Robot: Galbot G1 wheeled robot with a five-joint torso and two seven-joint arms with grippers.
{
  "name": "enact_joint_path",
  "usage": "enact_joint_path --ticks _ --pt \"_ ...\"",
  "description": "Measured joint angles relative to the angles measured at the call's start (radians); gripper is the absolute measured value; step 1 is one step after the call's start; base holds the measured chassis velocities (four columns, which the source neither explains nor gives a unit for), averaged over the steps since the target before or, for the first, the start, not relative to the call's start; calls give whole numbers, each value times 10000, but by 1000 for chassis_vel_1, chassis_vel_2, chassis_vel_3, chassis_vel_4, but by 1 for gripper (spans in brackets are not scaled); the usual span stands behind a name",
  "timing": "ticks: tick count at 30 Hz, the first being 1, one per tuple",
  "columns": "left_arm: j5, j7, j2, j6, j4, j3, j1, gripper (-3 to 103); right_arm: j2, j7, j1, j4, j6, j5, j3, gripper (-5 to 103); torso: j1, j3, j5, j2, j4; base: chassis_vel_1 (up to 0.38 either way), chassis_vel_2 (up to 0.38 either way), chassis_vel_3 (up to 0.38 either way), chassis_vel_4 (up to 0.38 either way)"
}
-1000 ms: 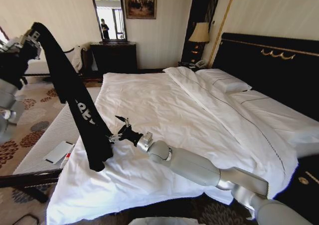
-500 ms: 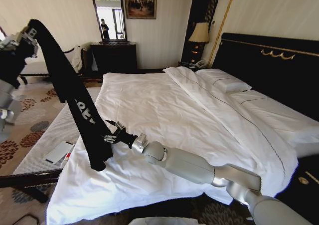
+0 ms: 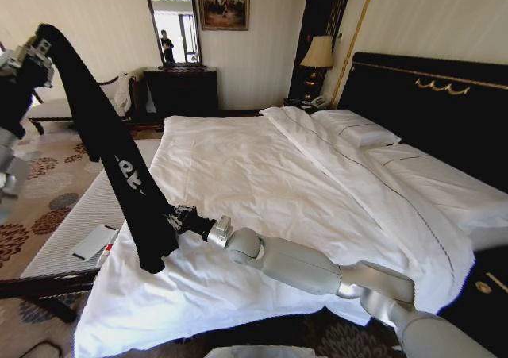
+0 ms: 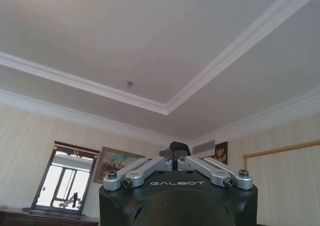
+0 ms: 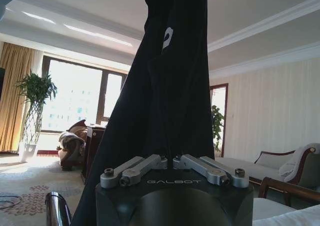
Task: Fold the clothes on the bed.
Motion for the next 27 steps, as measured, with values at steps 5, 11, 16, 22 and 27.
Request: enact_joint_path --ticks 5,11,16,22,27 --pt "6 -4 4 -7 32 1 0 0 -326 -20 -164 217 22 31 296 0 0 0 0 0 0 0 0 0 0" --pt "14 -13 25 -18 80 0 -12 0 -822 -6 -436 555 64 89 1073 0 1 0 2 0 0 0 0 0 0" --pt "-68 -31 56 -34 101 -87 -13 0 -1946 -63 -454 1103 65 508 2784 0 0 0 3 0 -2 0 0 0 0" --pt "-574 -31 76 -93 -110 -173 -52 0 -2771 -225 -147 1685 -20 1210 4054 0 1 0 4 0 -1 0 0 0 0" --pt "-826 -32 54 -178 -287 -255 -42 0 -3183 -233 -17 2211 -92 1659 4728 0 0 0 3 0 1 0 0 0 0"
